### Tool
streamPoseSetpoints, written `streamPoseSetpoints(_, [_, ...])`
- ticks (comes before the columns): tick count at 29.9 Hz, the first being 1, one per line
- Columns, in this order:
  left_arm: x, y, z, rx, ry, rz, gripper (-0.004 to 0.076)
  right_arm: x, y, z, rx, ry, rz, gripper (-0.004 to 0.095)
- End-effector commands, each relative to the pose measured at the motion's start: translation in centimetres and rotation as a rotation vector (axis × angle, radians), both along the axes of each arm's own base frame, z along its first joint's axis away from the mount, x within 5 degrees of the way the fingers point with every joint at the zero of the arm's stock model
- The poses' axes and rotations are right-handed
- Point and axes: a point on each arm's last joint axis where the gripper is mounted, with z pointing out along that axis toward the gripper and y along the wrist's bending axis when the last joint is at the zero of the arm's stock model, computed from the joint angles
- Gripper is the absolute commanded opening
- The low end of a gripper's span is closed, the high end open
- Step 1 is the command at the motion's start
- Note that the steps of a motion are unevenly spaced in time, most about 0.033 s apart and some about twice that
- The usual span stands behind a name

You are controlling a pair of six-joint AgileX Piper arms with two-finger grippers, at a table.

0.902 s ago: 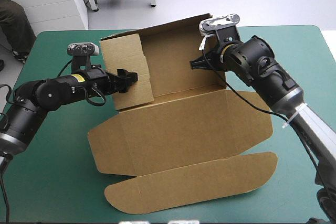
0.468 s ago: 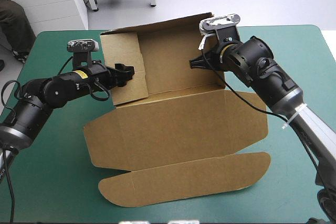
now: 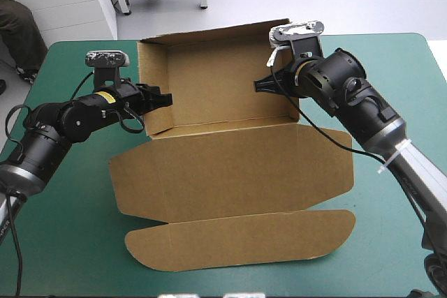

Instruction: Fold the box

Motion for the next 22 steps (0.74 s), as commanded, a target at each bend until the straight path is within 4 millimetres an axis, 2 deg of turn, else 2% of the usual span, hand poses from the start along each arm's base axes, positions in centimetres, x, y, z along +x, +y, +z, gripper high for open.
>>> streamPoseSetpoints(1, [-0.7,-0.3,3.5,-0.015,-0.088,-0.036,-0.001,-0.9,-1.0,2.5,0.035,-0.09,-0.009,-0.0001])
streamPoseSetpoints(6, [0.9,-0.8,4.7,0.077,0.01,-0.076,-0.001,-1.1,-1.7,1.9,0.021,-0.006,-0.05,-0.0001])
streamPoseSetpoints(10, [2.9,-1.3,4.2,0.119,0.11,-0.068,-0.001,-0.6,-3.0,1.4,0.089,0.085,-0.028,-0.0001])
streamPoseSetpoints(15, [5.1,-2.0,1.7,0.124,0.226,-0.046,-0.001,1.1,-5.0,-0.1,0.08,0.192,-0.056,-0.0001])
streamPoseSetpoints(22, [7.1,-3.4,-2.2,0.26,0.329,-0.003,-0.001,4.6,-5.7,-4.1,0.054,0.346,-0.048,-0.0001])
